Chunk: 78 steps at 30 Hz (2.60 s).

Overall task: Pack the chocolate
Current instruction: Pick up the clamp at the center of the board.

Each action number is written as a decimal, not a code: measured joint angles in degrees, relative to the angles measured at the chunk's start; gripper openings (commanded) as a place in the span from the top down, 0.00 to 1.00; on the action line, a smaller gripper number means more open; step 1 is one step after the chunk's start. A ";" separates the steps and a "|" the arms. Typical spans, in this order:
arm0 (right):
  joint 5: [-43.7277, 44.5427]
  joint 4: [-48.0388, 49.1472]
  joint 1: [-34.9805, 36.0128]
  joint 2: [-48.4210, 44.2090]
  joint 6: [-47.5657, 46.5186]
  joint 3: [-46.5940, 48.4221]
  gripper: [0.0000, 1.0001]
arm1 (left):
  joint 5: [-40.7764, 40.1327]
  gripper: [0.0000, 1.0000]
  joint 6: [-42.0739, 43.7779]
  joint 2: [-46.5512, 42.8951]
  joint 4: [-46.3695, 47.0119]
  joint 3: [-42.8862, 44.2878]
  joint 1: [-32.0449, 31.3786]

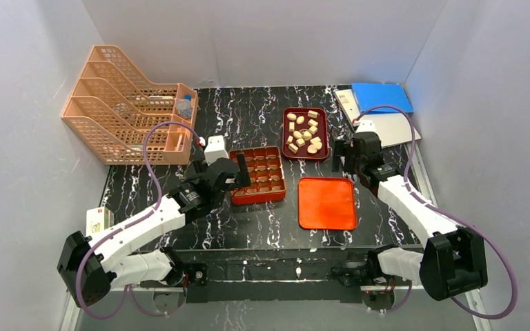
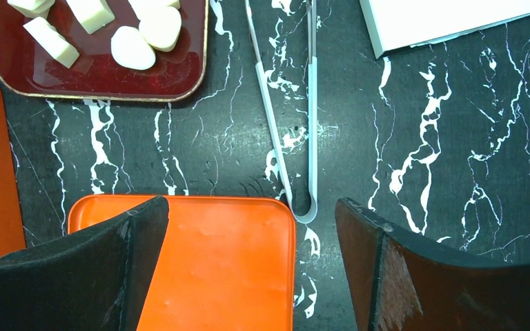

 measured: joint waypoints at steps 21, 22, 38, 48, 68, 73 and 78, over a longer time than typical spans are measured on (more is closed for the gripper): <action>2.54 5.70 -0.28 13.38 -1.14 0.20 0.01 | 0.76 0.02 0.02 1.18 6.75 -2.10 0.00; 2.71 5.75 -0.42 14.08 -1.22 0.33 0.01 | 0.81 0.02 0.04 1.18 7.15 -2.38 0.00; 1.73 9.22 -5.09 21.73 -1.79 4.42 0.01 | 0.83 0.02 0.46 1.18 11.91 -4.20 0.00; -0.46 10.32 -5.88 26.01 -2.12 5.90 0.08 | 0.79 0.01 0.68 1.44 13.81 -5.20 0.00; -3.93 11.08 -7.76 29.55 -1.90 7.21 0.35 | 0.76 0.02 1.53 3.63 16.41 -5.66 0.00; -4.63 11.19 -7.85 29.57 -1.86 7.21 0.43 | 0.74 0.02 1.53 3.63 16.76 -5.66 0.00; -4.81 11.23 -8.07 29.57 -1.60 7.21 0.47 | 0.72 0.01 1.51 3.87 16.76 -5.66 0.00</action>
